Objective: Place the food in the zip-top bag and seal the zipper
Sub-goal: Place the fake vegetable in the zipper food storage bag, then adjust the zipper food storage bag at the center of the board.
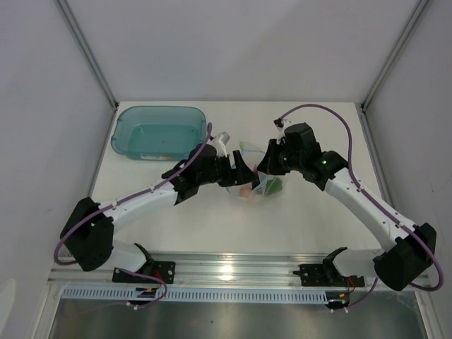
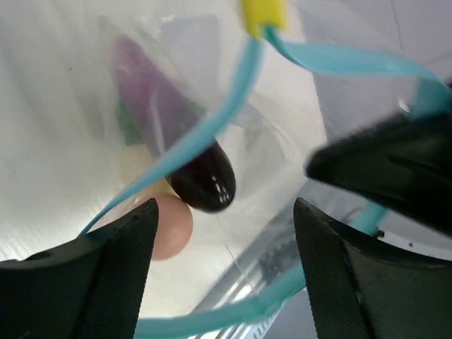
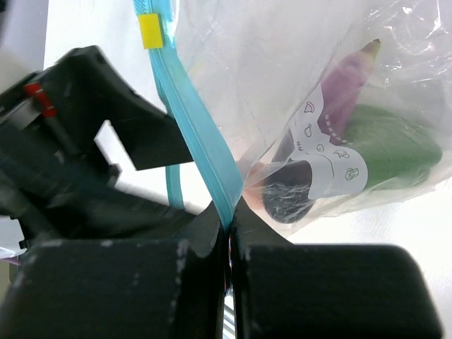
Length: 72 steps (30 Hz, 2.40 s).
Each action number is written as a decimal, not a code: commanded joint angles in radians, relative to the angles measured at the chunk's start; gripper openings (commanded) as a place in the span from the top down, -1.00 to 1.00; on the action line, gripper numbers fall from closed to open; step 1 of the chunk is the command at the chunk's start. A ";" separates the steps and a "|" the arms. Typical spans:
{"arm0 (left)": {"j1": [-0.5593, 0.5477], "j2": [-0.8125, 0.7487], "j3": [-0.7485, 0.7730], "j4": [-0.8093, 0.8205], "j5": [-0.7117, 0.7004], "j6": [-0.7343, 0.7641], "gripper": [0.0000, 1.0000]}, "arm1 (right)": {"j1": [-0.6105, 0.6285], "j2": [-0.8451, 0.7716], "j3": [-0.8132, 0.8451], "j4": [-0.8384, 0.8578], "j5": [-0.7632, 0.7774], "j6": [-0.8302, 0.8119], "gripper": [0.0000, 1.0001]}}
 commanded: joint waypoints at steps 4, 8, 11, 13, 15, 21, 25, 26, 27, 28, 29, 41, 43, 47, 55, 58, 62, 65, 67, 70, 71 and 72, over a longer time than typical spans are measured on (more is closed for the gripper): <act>-0.036 -0.170 -0.034 0.022 -0.017 0.152 -0.93 | -0.005 -0.033 0.015 0.006 -0.015 0.000 1.00; -0.036 -0.247 -0.051 -0.010 -0.053 0.169 -0.99 | -0.007 -0.044 0.008 -0.001 -0.009 -0.003 1.00; -0.036 -0.330 -0.106 -0.003 -0.092 0.152 -0.99 | -0.007 -0.054 0.003 -0.013 0.006 -0.014 1.00; -0.036 -0.371 -0.129 0.015 -0.106 0.140 -0.99 | -0.007 -0.061 0.002 -0.017 0.014 -0.020 1.00; -0.036 -0.414 -0.163 0.029 -0.108 0.124 -0.99 | -0.010 -0.065 -0.002 -0.020 0.020 -0.026 1.00; -0.037 -0.439 -0.167 -0.082 -0.187 0.101 -0.99 | -0.013 -0.068 -0.009 -0.019 0.005 -0.031 1.00; -0.037 -0.405 -0.178 -0.130 -0.209 0.101 -0.94 | -0.013 -0.074 -0.014 -0.020 0.001 -0.035 1.00; -0.039 -0.396 -0.187 -0.119 -0.205 0.097 -0.91 | -0.013 -0.077 -0.015 -0.022 0.001 -0.038 1.00; -0.037 -0.374 -0.195 -0.106 -0.195 0.095 -0.86 | -0.014 -0.080 -0.018 -0.024 0.001 -0.038 1.00; -0.039 -0.367 -0.213 -0.093 -0.185 0.091 -0.82 | -0.014 -0.082 -0.018 -0.025 0.000 -0.040 1.00; -0.039 -0.356 -0.220 -0.087 -0.188 0.078 -0.79 | -0.013 -0.082 -0.020 -0.025 0.000 -0.040 1.00; -0.036 -0.164 -0.160 0.002 -0.105 0.086 -0.12 | -0.016 -0.087 -0.032 -0.036 -0.020 -0.055 1.00; -0.034 -0.134 -0.120 0.003 -0.082 0.094 0.10 | -0.017 -0.084 -0.031 -0.039 -0.020 -0.064 1.00; -0.029 -0.068 -0.037 -0.007 -0.019 0.114 0.64 | -0.024 -0.077 -0.023 -0.062 0.000 -0.080 1.00; -0.026 -0.089 0.061 -0.020 0.119 0.134 0.99 | -0.024 -0.100 0.029 -0.151 0.147 -0.135 1.00; -0.026 -0.127 0.066 -0.017 0.191 0.117 0.99 | -0.022 -0.122 0.051 -0.191 0.149 -0.147 1.00; -0.026 -0.163 0.090 -0.045 0.257 0.103 0.99 | 0.025 -0.159 0.086 -0.241 0.110 -0.138 1.00; -0.028 -0.178 0.102 -0.078 0.312 0.098 0.99 | 0.087 -0.172 0.113 -0.284 0.150 -0.121 1.00; -0.028 -0.190 0.101 -0.079 0.338 0.091 0.99 | 0.114 -0.180 0.123 -0.297 0.169 -0.106 1.00; -0.026 -0.225 0.106 -0.124 0.343 0.112 0.99 | 0.150 -0.198 0.120 -0.287 0.160 -0.087 1.00; -0.026 -0.224 0.112 -0.148 0.333 0.127 0.99 | 0.150 -0.202 0.109 -0.277 0.150 -0.084 1.00; -0.026 -0.219 0.127 -0.176 0.325 0.156 0.99 | 0.148 -0.203 0.074 -0.264 0.131 -0.078 1.00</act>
